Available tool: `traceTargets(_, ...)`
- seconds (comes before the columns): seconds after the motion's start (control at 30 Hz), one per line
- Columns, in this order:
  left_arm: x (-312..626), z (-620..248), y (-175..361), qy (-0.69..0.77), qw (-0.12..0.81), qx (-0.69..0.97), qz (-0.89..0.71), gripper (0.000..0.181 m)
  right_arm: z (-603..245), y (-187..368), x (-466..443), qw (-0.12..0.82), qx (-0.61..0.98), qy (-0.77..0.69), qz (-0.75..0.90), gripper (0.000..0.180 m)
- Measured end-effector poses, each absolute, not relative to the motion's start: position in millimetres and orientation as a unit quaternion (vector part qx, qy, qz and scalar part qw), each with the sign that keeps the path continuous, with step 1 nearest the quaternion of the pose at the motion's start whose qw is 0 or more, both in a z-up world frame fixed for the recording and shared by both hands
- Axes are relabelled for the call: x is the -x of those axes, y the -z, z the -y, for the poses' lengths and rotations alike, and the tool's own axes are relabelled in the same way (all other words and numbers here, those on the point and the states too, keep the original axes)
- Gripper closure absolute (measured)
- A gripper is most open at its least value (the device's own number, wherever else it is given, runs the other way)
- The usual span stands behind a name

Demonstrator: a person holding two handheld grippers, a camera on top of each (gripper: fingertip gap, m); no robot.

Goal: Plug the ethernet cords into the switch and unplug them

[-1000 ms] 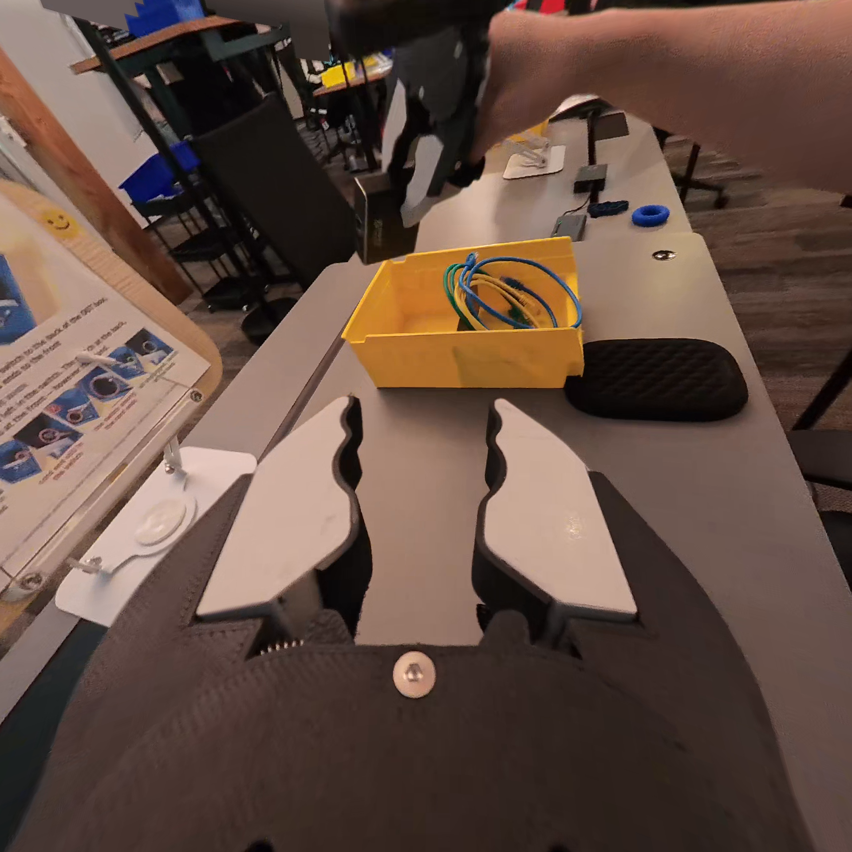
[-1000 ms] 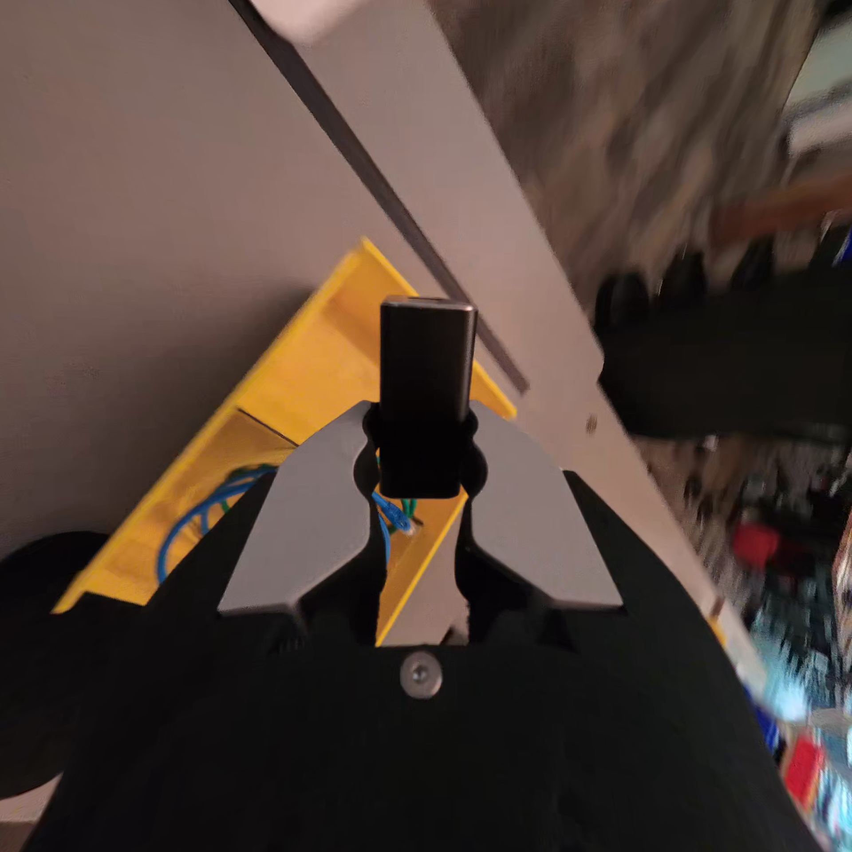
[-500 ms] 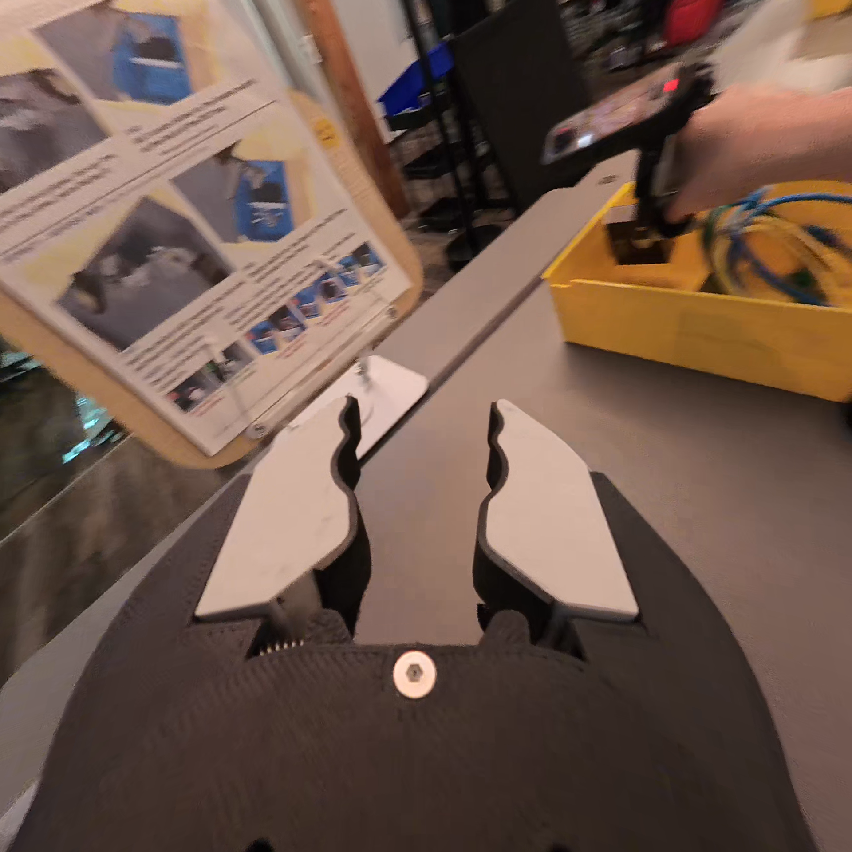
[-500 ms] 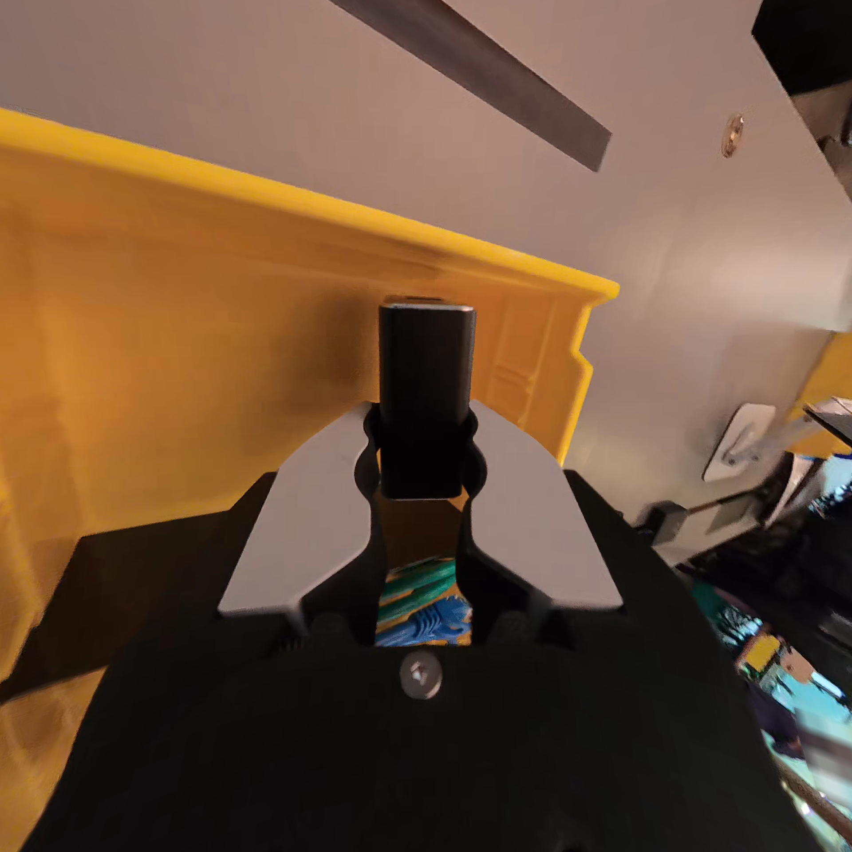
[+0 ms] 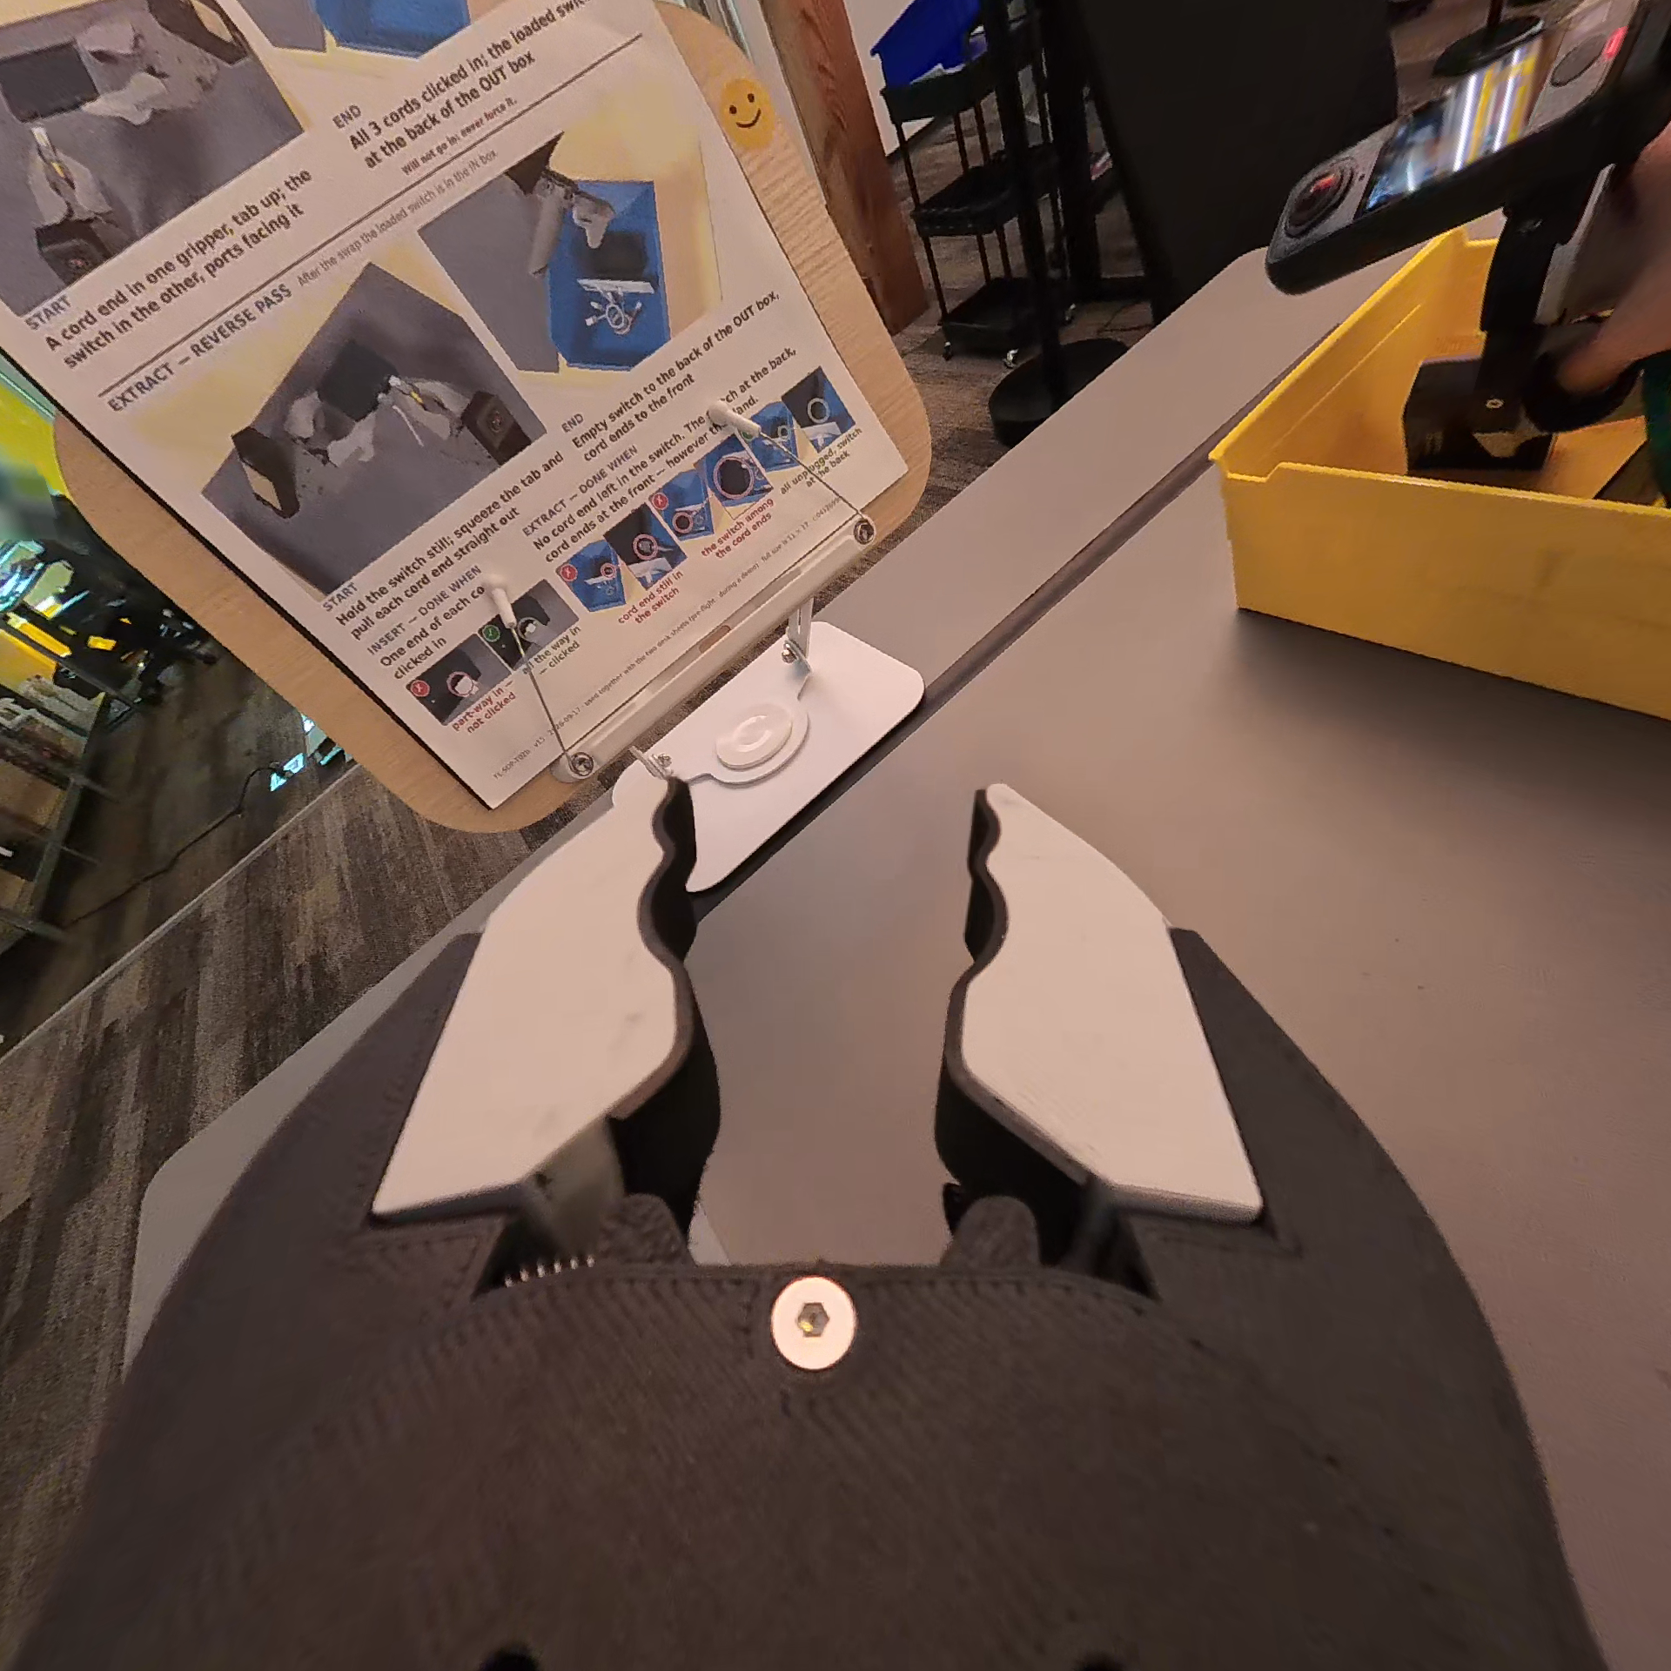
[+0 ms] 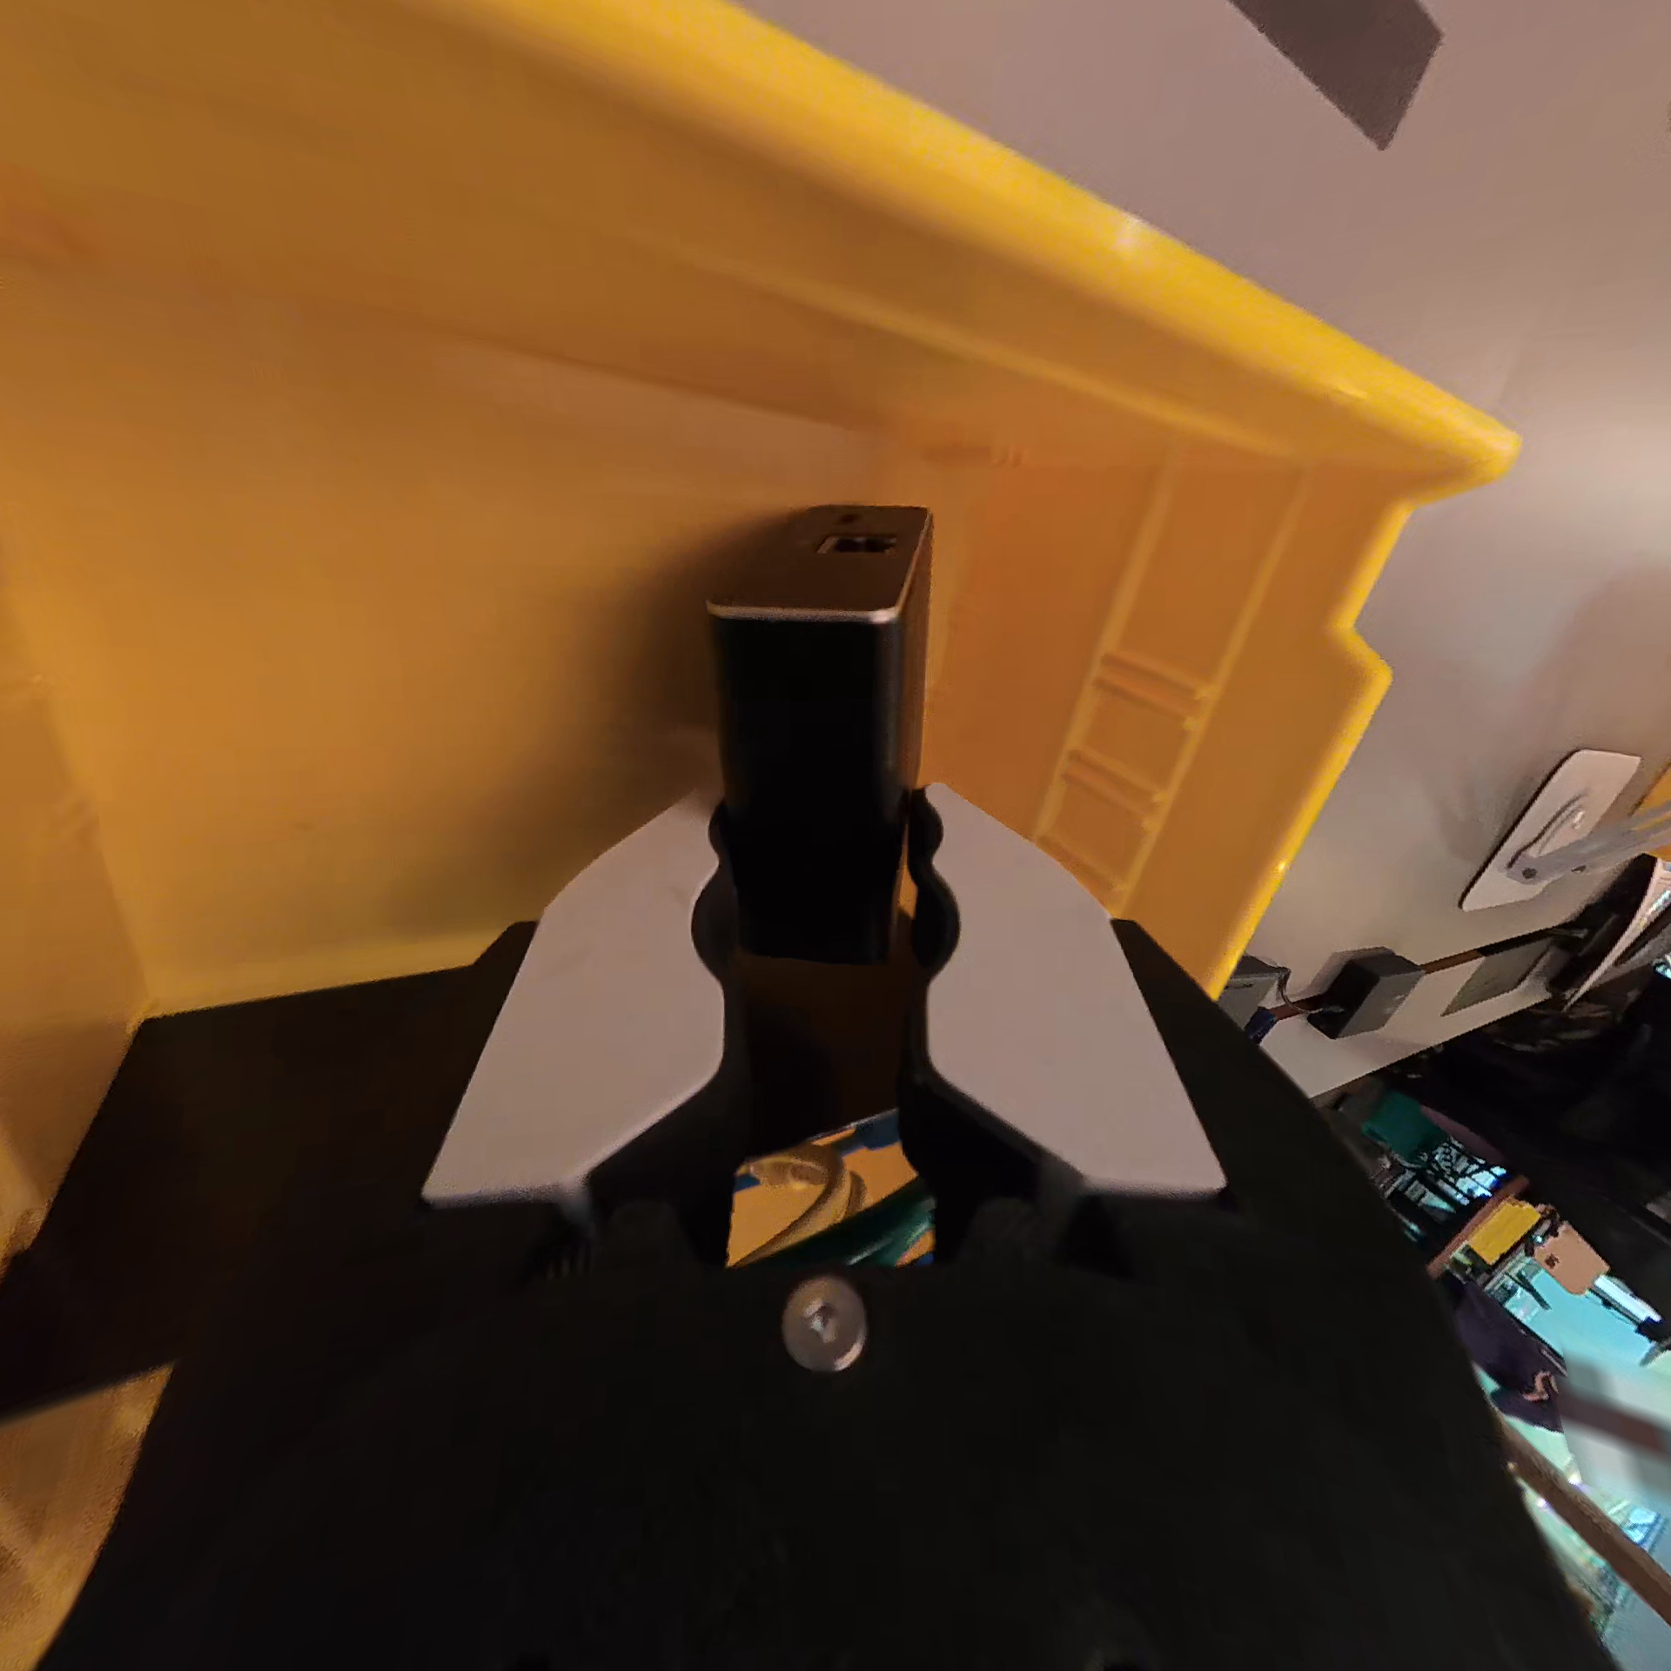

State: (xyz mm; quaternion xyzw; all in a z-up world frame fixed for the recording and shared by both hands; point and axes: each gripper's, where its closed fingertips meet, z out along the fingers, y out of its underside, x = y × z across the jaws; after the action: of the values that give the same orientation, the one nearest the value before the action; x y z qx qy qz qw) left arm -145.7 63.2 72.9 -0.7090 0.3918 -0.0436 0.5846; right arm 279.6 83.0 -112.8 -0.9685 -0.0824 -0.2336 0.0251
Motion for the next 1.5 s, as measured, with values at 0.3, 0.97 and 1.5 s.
traceTargets(0.3,152,-60,-68,0.092,0.549,0.73,-0.396,0.114,-80,49,-234,0.124,0.951,0.232,0.164,0.135)
traceTargets(0.97,494,-37,3,0.049,0.328,0.943,0.008,0.098,33,72,-354,0.244,0.966,-0.008,-0.087,0.145)
traceTargets(1.5,485,-13,118,0.152,0.068,0.986,0.005,0.161,45,115,-296,0.095,0.99,-0.101,0.025,0.17)
